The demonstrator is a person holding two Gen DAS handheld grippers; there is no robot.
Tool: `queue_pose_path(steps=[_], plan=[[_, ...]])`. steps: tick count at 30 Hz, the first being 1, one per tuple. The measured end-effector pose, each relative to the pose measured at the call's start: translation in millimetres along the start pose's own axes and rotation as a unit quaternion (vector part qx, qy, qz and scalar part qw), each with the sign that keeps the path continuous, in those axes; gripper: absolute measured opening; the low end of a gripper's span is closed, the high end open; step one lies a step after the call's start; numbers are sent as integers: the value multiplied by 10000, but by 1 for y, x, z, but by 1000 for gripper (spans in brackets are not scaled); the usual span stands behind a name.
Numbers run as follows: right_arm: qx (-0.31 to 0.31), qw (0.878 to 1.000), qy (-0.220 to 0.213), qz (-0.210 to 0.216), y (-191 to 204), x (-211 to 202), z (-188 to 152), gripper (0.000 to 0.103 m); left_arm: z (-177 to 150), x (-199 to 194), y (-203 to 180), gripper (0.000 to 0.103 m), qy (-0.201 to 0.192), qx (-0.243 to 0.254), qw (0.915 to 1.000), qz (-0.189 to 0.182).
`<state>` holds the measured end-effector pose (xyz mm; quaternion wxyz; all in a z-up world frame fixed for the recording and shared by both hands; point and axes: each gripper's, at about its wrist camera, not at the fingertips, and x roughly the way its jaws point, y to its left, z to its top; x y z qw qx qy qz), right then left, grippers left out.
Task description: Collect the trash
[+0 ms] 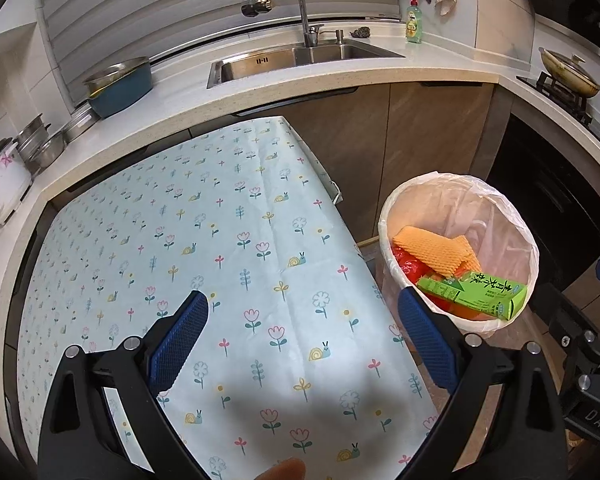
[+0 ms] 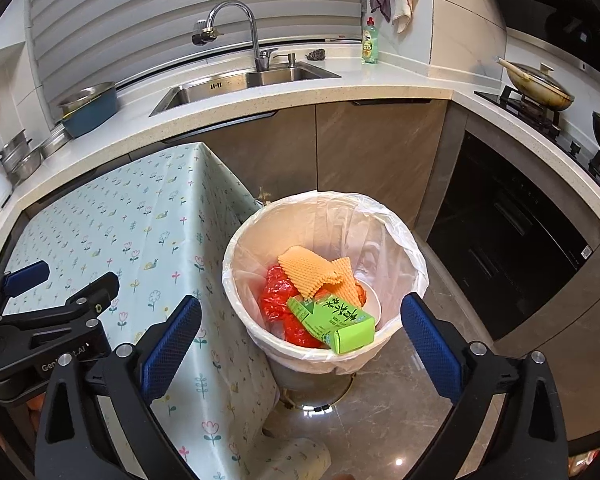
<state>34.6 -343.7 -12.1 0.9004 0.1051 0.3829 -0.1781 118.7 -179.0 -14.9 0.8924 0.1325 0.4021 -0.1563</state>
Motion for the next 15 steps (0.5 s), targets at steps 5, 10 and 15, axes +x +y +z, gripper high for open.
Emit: queue_pose_path(steps=[5, 10, 15], plan=[[-14, 10000, -17, -47, -1, -1, -4, 96, -2, -4, -4, 91, -35, 53, 10000, -1], [17, 10000, 35, -1, -1, -2, -7, 96, -4, -7, -6, 91, -51, 55, 10000, -11], [40, 10000, 9, 0, -2, -4, -9, 96, -3, -12, -7, 91, -115, 57, 9999, -14]])
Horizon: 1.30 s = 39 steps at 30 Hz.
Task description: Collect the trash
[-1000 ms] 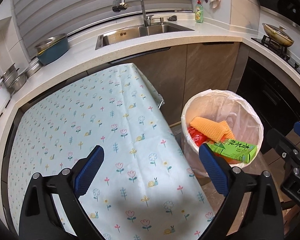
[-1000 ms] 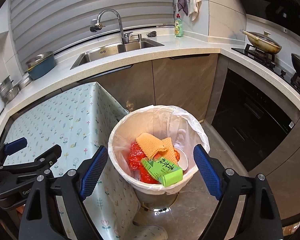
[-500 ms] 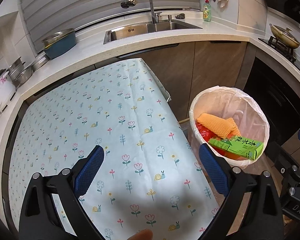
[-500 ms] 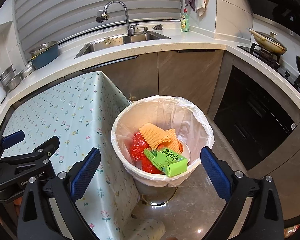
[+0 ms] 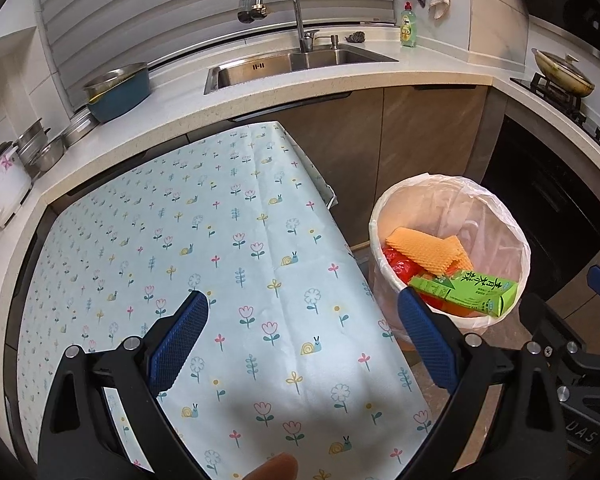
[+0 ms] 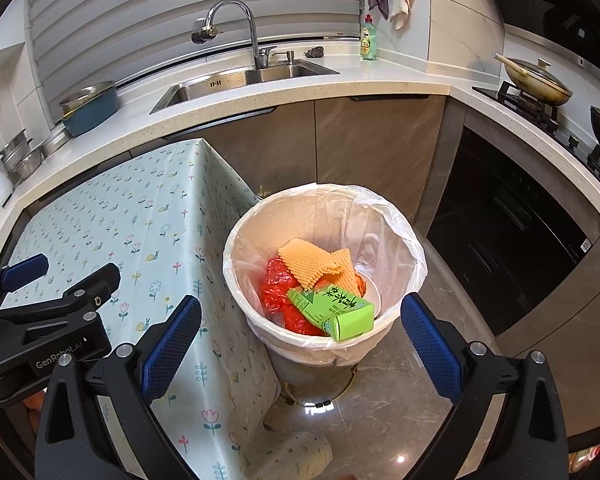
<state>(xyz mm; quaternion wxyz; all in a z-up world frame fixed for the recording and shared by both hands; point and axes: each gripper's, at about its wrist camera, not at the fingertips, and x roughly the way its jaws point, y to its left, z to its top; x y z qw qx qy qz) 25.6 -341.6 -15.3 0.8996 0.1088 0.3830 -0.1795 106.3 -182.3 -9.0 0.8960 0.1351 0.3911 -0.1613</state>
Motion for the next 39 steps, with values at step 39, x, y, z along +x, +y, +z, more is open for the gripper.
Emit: queue_pose_path(steps=[39], plan=[[-123, 9999, -13, -37, 4, -8, -13, 96, -12, -9, 5, 91, -10, -100, 9999, 83]])
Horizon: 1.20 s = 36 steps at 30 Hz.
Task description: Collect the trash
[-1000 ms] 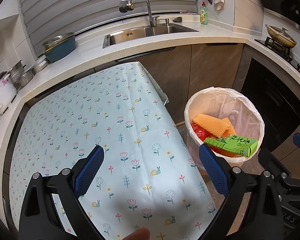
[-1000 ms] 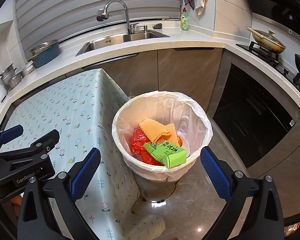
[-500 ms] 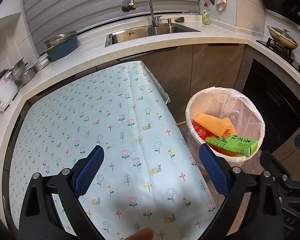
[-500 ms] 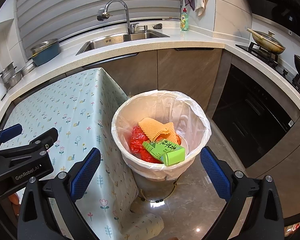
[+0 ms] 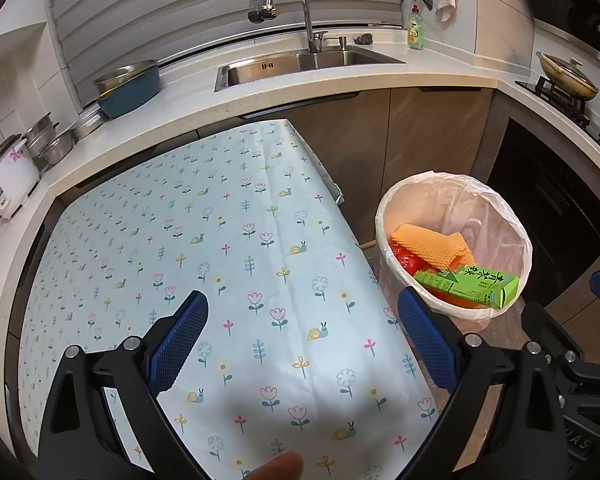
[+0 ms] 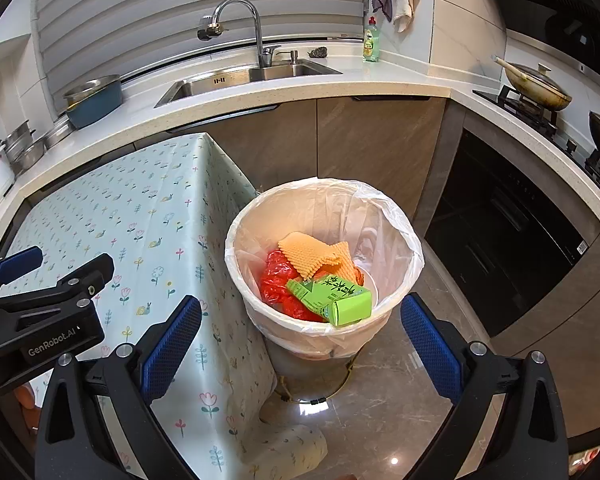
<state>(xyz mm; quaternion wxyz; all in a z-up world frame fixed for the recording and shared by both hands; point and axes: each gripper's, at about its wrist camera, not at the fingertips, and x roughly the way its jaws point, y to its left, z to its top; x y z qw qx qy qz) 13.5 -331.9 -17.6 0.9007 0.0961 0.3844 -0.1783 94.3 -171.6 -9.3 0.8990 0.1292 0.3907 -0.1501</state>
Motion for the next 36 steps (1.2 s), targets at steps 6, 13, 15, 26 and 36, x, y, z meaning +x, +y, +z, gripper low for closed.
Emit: queue_pose_path(steps=[6, 13, 15, 26, 36], plan=[[-71, 10000, -27, 31, 2, -3, -2, 96, -3, -2, -2, 91, 17, 62, 10000, -58], [-64, 10000, -32, 35, 2, -5, -3, 96, -6, -3, 0, 91, 24, 17, 10000, -9], [-72, 10000, -32, 35, 2, -5, -3, 96, -6, -4, 0, 91, 25, 9, 10000, 7], [-101, 9999, -33, 21, 4, -6, -5, 96, -9, -6, 1, 91, 7, -15, 10000, 92], [-110, 9999, -40, 31, 5, -7, -9, 96, -10, -7, 2, 91, 13, -34, 9999, 122]])
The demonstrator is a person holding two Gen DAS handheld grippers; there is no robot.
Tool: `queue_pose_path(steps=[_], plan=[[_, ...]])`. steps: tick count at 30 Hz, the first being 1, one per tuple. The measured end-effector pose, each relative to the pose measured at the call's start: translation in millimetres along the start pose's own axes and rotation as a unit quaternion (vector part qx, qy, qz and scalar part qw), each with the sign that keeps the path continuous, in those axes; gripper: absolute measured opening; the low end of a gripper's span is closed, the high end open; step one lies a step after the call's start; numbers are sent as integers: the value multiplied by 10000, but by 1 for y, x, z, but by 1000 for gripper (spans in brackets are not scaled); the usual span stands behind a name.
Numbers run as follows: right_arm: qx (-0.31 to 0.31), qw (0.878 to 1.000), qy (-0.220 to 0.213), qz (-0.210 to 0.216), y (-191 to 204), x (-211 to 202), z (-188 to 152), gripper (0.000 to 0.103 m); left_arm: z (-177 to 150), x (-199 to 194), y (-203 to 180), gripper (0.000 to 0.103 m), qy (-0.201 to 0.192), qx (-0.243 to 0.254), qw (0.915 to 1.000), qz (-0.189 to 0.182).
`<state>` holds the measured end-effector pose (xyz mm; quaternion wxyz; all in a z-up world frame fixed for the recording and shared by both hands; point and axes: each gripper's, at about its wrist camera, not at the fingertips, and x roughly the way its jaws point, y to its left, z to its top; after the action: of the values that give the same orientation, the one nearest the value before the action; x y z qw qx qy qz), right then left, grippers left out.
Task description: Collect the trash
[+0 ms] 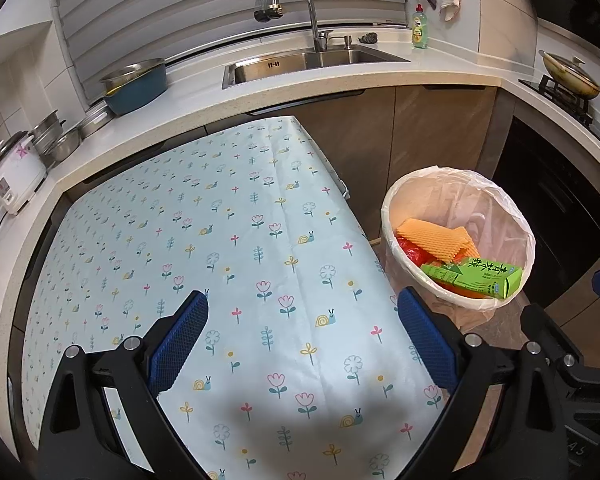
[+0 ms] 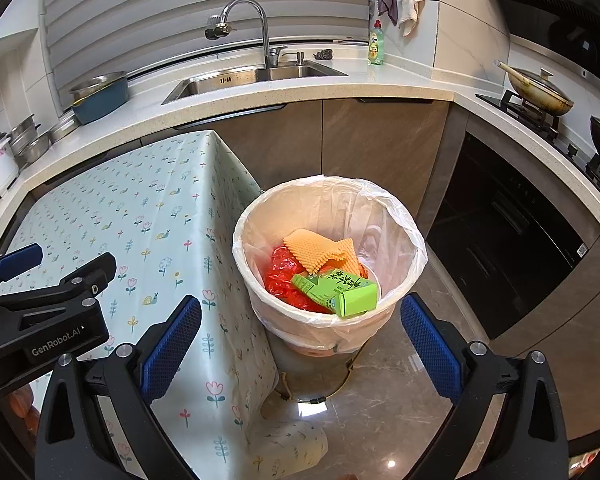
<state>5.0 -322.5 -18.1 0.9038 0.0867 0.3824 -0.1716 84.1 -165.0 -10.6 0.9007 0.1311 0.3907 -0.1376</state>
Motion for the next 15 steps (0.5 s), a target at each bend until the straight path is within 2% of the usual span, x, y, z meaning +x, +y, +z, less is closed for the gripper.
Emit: queue_pose_path(steps=[15], plan=[[6, 10000, -19, 14, -1, -1, -1, 96, -2, -7, -1, 91, -113, 66, 9999, -17]])
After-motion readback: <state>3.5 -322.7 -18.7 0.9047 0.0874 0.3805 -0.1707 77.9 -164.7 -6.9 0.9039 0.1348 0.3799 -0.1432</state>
